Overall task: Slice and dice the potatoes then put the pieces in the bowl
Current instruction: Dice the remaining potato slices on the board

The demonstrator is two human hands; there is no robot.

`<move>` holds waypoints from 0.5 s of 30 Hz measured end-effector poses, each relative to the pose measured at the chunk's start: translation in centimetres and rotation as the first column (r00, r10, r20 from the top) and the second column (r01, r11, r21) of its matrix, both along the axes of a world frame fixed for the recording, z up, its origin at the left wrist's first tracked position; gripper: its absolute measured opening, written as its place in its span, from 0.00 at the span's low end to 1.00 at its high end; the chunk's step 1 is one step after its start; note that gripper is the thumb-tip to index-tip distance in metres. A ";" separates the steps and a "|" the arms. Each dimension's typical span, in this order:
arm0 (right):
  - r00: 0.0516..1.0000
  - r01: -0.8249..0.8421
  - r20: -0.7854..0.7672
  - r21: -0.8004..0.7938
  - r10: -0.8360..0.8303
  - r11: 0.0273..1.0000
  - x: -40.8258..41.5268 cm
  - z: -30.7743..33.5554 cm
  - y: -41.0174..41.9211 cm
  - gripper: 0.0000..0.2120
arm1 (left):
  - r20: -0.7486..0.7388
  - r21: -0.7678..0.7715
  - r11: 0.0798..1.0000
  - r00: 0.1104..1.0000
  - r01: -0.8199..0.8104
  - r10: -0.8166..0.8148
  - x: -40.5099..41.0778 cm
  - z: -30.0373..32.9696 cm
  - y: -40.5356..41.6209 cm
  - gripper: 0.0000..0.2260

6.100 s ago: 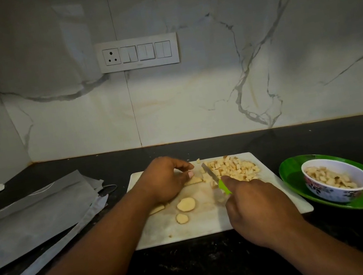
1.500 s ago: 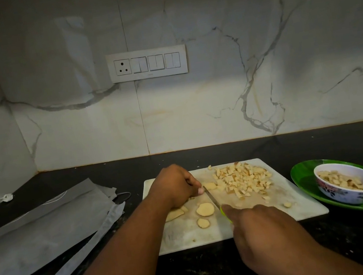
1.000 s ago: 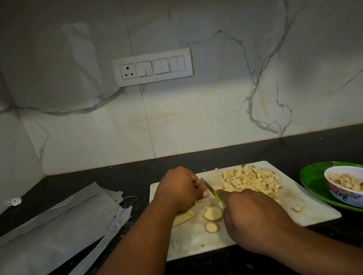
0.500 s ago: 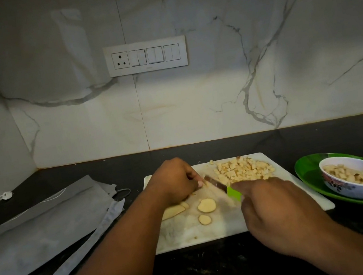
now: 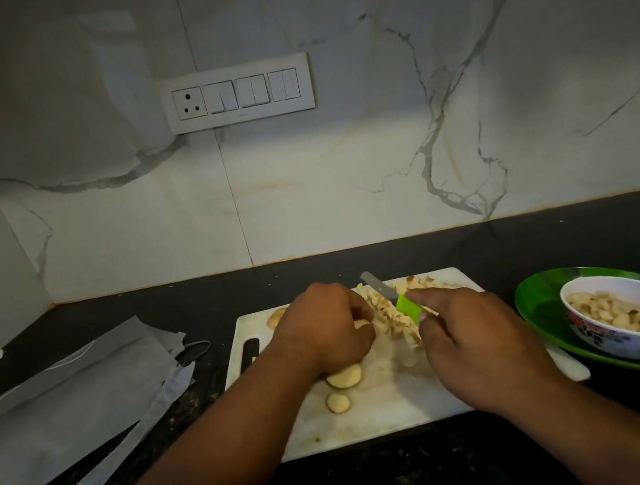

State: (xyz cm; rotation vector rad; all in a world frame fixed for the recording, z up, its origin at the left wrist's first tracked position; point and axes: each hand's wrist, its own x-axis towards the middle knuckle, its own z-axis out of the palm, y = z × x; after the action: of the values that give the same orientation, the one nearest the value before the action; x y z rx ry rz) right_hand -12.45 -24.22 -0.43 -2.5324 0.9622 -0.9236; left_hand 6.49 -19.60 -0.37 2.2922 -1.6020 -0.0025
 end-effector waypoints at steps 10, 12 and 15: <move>1.000 -0.027 0.000 0.072 0.027 0.997 -0.2 -0.3 -0.8 0.18 | -0.149 -0.039 0.999 0.989 -0.023 0.017 2.7 0.2 1.2 0.07; 0.999 -0.042 0.009 0.084 0.041 0.996 -0.3 -0.3 -0.7 0.18 | -0.294 -0.063 0.998 0.955 0.021 -0.039 3.4 0.4 1.9 0.09; 0.999 -0.051 0.006 0.089 0.051 0.995 -0.4 -0.3 -0.6 0.17 | -0.329 0.039 0.993 0.940 0.110 -0.091 4.9 0.9 3.1 0.19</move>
State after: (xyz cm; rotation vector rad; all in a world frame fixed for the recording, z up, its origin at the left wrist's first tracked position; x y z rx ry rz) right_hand -12.84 -24.83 -0.77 -2.4683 0.9123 -0.8516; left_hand 11.39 -16.54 0.49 2.1108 -1.5555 -0.4363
